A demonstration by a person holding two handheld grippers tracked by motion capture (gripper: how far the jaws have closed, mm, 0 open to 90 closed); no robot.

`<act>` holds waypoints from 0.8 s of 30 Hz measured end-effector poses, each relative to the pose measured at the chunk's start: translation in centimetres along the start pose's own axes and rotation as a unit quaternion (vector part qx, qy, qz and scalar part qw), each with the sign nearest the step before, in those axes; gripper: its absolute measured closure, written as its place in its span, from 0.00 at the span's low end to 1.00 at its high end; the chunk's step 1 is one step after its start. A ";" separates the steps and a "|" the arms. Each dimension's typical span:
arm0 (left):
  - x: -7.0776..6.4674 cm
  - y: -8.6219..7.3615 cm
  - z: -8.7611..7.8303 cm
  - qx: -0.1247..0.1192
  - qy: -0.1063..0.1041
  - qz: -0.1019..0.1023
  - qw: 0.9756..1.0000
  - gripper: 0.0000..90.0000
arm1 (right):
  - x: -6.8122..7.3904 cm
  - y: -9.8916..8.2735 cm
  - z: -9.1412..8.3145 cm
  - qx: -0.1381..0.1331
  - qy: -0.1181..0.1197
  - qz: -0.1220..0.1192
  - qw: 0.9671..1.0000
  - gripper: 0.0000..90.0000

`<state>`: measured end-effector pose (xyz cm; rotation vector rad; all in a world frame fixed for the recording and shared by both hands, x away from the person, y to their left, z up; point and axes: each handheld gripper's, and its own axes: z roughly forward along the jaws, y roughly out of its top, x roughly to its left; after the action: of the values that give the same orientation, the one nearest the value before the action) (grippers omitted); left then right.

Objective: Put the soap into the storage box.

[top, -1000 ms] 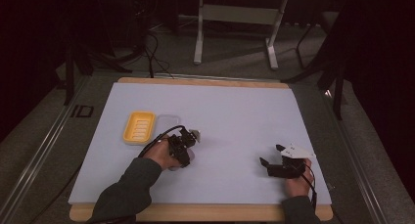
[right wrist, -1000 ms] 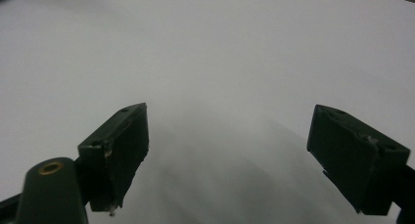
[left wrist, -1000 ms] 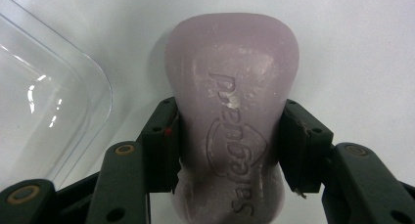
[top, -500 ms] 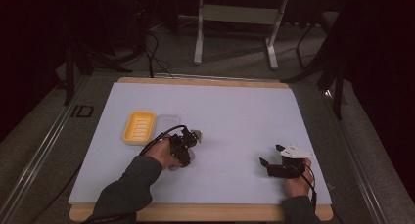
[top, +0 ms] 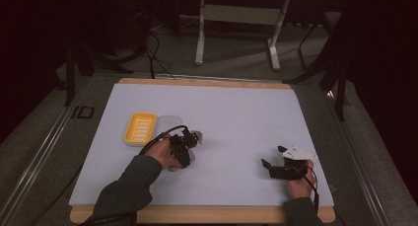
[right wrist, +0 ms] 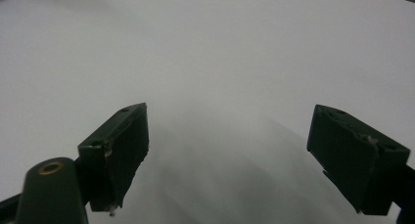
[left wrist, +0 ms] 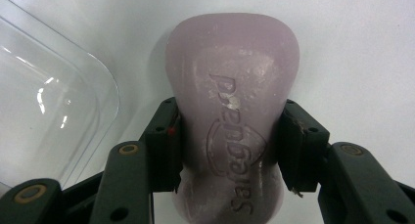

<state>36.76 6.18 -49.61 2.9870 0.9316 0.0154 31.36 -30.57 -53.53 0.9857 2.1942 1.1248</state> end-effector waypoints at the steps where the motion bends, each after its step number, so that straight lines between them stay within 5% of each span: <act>1: 0.1 0.0 0.0 -0.001 -0.001 0.000 1.000 0.56 | 0.0 0.0 0.0 0.000 0.000 0.000 1.000 0.17; 24: 1.6 -0.8 -1.0 -0.006 -0.008 -0.018 1.000 0.56 | 0.0 0.0 0.0 0.000 -0.001 -0.001 1.000 0.17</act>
<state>37.58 7.77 -48.62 2.9545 0.9789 -0.0035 31.34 -30.55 -53.53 0.9841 2.1934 1.1233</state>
